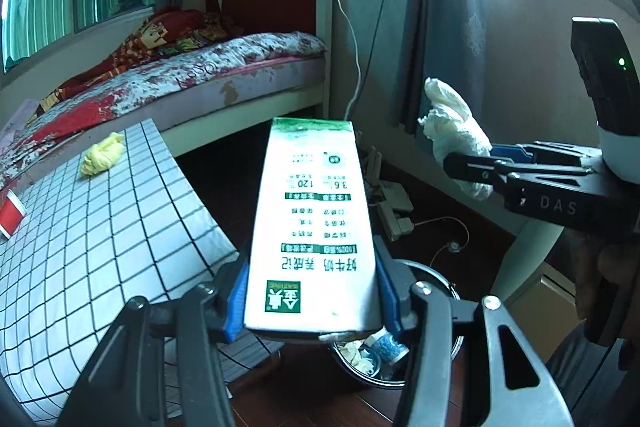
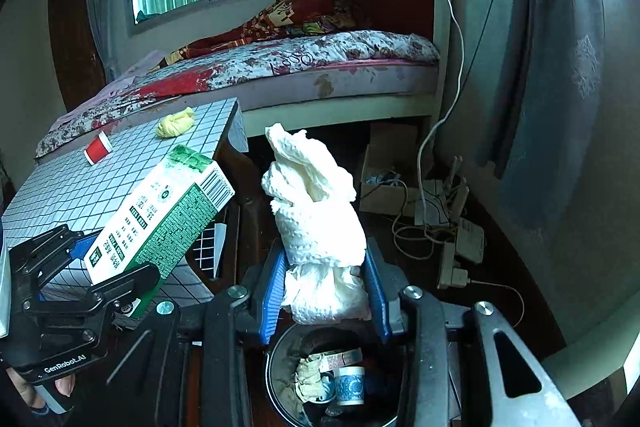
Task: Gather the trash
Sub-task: 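Carry the milk carton and white tissue with both tools over the black bin, then open both tools to drop the carton and tissue into the bin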
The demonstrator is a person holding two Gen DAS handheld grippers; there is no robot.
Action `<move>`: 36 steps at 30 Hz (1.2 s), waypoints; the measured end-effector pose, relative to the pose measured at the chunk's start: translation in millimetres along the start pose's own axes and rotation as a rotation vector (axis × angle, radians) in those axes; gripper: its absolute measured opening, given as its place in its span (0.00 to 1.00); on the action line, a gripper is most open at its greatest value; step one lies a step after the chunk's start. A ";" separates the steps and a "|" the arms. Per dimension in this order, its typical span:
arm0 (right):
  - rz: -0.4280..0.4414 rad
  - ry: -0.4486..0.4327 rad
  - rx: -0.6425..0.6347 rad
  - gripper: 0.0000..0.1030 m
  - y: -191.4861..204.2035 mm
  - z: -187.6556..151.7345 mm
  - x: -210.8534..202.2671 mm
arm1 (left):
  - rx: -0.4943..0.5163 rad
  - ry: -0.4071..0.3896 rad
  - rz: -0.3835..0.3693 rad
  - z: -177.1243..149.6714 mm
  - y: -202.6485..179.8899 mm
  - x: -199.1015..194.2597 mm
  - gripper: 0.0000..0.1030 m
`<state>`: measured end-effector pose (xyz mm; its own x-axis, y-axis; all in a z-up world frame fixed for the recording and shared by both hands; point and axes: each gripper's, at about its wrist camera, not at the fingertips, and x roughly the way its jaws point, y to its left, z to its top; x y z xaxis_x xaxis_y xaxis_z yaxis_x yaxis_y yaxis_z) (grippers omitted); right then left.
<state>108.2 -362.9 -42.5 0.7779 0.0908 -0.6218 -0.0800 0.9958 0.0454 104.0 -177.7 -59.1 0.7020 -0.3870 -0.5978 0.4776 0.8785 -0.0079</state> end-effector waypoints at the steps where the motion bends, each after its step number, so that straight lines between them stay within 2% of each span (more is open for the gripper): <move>1: 0.001 0.008 0.001 0.38 -3.0 -4.5 1.2 | 0.003 0.008 -0.005 -2.3 -2.5 2.8 0.52; 14: -0.006 0.135 0.052 0.38 -33.5 -62.7 33.3 | 0.036 0.154 -0.073 -37.2 -29.9 42.1 0.52; 18: 0.005 0.192 0.034 0.38 -33.8 -75.9 47.4 | 0.044 0.184 -0.091 -44.5 -37.8 52.1 0.52; 26: 0.022 0.314 0.036 0.38 -47.7 -102.4 76.5 | 0.040 0.292 -0.157 -66.9 -44.5 81.9 0.52; 30: 0.039 0.372 0.020 0.38 -46.2 -117.3 93.9 | 0.023 0.353 -0.165 -79.9 -46.4 98.2 0.52; 34: 0.065 0.411 -0.008 0.38 -42.6 -124.1 107.2 | 0.011 0.379 -0.181 -84.4 -48.1 110.1 0.53; 35: 0.064 0.428 -0.014 0.39 -42.7 -126.8 112.1 | 0.012 0.384 -0.187 -83.0 -48.8 114.9 0.54; 36: 0.051 0.448 -0.021 0.50 -43.6 -130.0 117.4 | 0.021 0.380 -0.165 -83.7 -49.2 116.7 0.55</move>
<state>122.1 -397.6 -219.1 0.4266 0.1203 -0.8964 -0.1273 0.9892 0.0722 118.2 -242.7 -195.6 0.3725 -0.3876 -0.8432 0.5809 0.8059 -0.1139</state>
